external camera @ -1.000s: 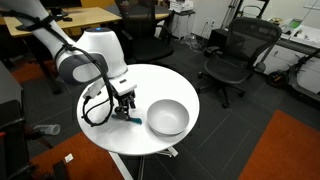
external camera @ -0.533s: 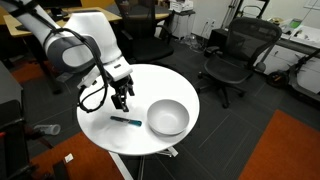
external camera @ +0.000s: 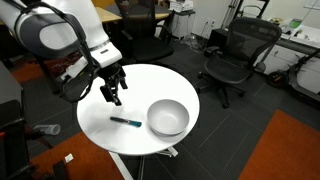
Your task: Take the marker out of the grey bowl and place it on the table
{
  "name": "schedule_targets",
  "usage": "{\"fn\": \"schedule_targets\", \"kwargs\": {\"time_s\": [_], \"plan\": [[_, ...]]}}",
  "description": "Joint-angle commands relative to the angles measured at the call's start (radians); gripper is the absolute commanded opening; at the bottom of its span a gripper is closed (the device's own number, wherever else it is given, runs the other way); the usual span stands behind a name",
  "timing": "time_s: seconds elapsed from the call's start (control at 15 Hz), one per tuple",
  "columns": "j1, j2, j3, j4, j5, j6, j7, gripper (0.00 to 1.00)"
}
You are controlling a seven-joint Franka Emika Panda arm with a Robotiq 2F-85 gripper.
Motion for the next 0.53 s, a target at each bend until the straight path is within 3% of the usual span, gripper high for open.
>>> {"fn": "schedule_targets", "kwargs": {"time_s": [0.0,0.07,0.2,0.47], "plan": [[-0.021,-0.102,0.016,-0.047,-0.116,-0.062,0.089,1.0],[-0.072,-0.039,0.063,-0.008,-0.103,-0.027,0.07,1.0],[-0.098,-0.047,0.088,-0.009,-0.116,-0.031,0.075,1.0],[-0.112,-0.039,0.099,-0.008,-0.113,-0.03,0.073,1.0]]}}
